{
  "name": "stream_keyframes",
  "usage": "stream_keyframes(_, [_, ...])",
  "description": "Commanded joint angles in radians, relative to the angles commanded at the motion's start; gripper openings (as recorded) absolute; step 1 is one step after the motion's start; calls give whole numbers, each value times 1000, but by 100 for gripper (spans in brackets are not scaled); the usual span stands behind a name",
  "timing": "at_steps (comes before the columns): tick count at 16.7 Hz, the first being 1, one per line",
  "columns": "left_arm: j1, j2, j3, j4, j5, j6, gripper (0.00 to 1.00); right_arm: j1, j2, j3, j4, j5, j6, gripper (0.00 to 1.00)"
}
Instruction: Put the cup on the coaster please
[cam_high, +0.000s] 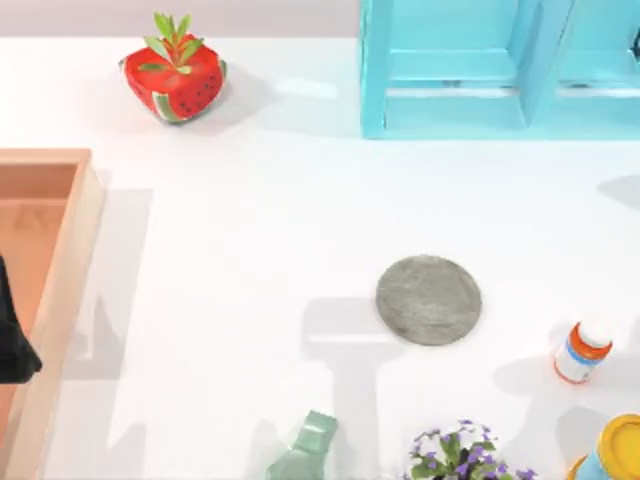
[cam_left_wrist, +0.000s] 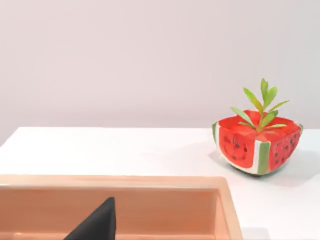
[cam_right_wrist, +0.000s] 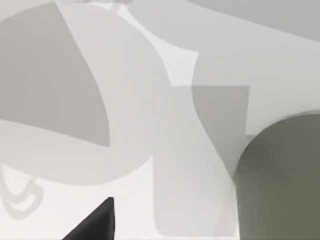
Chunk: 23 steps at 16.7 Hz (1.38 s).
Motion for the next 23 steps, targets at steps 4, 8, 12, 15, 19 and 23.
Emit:
stream_keyframes(4, [0,0,0,0,0,0,100,0,0,0,0,0,0,85])
stream_keyframes(8, [0,0,0,0,0,0,100,0,0,0,0,0,0,55])
stream_keyframes(12, [0,0,0,0,0,0,100,0,0,0,0,0,0,25])
stream_keyframes(15, [0,0,0,0,0,0,100,0,0,0,0,0,0,2])
stream_keyframes(19, [0,0,0,0,0,0,100,0,0,0,0,0,0,0])
stream_keyframes(23, [0,0,0,0,0,0,100,0,0,0,0,0,0,0])
